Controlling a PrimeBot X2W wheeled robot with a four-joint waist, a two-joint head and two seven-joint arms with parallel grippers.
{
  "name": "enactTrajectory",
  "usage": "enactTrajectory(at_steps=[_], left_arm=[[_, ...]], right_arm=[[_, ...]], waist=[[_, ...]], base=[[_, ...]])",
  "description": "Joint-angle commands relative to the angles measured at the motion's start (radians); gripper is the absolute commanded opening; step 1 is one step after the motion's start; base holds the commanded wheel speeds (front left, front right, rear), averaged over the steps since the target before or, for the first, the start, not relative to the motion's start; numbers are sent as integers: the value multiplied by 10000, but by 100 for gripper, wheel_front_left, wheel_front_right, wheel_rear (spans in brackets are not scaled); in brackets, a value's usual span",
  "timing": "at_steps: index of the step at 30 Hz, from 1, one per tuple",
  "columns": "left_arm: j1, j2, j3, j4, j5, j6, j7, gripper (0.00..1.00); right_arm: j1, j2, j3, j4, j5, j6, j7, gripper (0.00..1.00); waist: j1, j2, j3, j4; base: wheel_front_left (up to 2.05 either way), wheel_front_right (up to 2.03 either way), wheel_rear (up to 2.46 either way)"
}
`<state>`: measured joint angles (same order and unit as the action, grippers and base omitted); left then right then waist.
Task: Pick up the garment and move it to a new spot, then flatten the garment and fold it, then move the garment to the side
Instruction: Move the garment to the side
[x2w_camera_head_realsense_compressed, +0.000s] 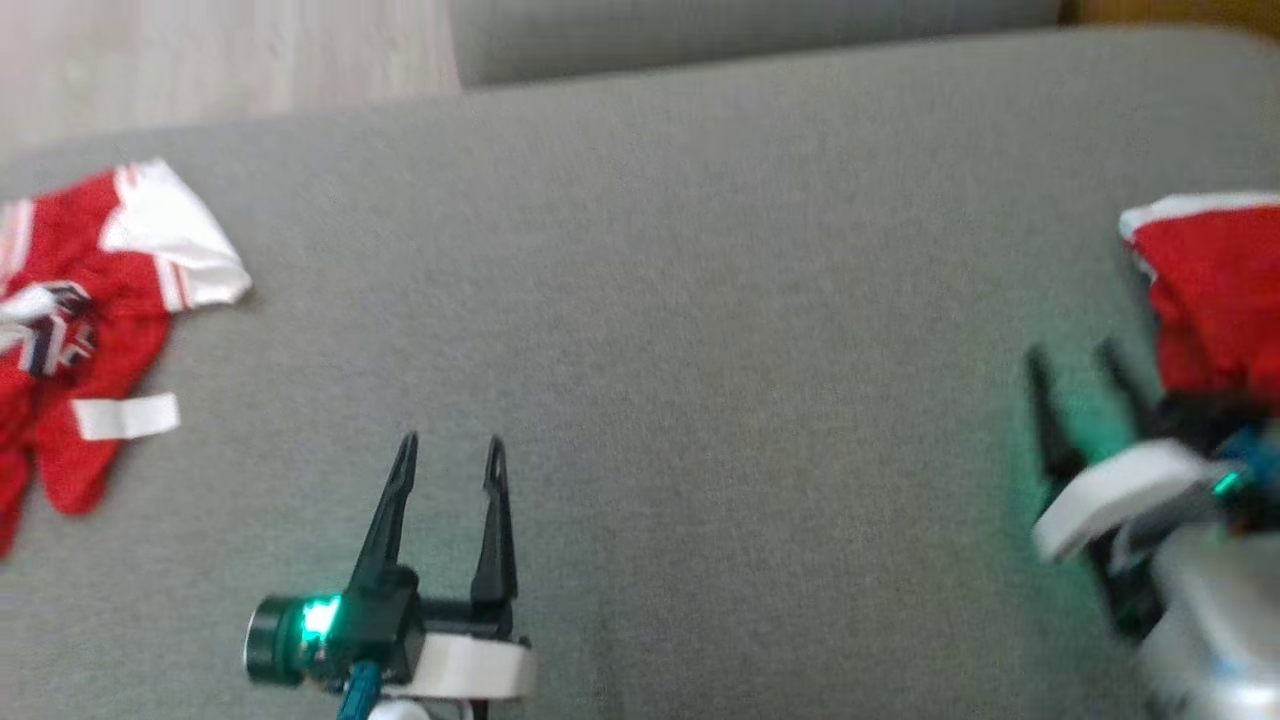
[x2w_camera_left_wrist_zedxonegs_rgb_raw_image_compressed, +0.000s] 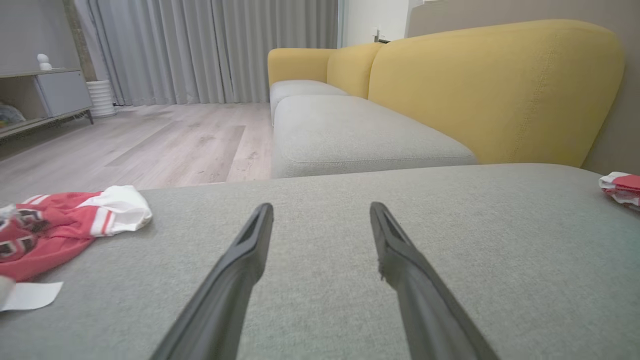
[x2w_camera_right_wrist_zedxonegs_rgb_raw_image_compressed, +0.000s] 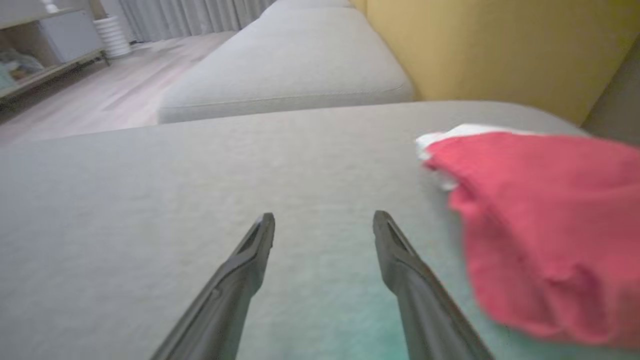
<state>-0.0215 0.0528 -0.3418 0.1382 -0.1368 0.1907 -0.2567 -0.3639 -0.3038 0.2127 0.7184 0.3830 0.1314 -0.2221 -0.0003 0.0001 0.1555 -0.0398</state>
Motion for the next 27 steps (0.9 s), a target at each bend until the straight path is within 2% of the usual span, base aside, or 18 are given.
enactTrajectory(at_steps=[1, 4, 12, 18, 27], left_arm=[[58, -26, 420, -156, -54, 29, -51, 100], [364, -26, 493, 68, -62, -32, -51, 100], [775, -26, 798, 135, 28, 238, -51, 100], [1151, -26, 1003, 114, 127, 347, -51, 100], [1255, -26, 1218, 305, 156, 279, -51, 100]], right_arm=[[226, 16, 360, -466, 122, -7, -249, 100], [1035, 338, 810, -1335, 46, -7, -379, 100], [3493, 1448, -619, -4298, -1430, -7, -393, 100], [4570, 1840, -918, -4997, -1874, -7, -395, 100], [4828, 2025, -981, -5266, -2063, -7, -395, 100]], waist=[[3, -1, -1103, 326], [3, -1, -1550, 403], [3, -1, -2094, 311], [3, -1, -2417, 227], [3, -1, -2571, 180]], base=[[0, 0, 0], [0, 0, 0], [0, 0, 0], [0, 0, 0], [0, 0, 0]])
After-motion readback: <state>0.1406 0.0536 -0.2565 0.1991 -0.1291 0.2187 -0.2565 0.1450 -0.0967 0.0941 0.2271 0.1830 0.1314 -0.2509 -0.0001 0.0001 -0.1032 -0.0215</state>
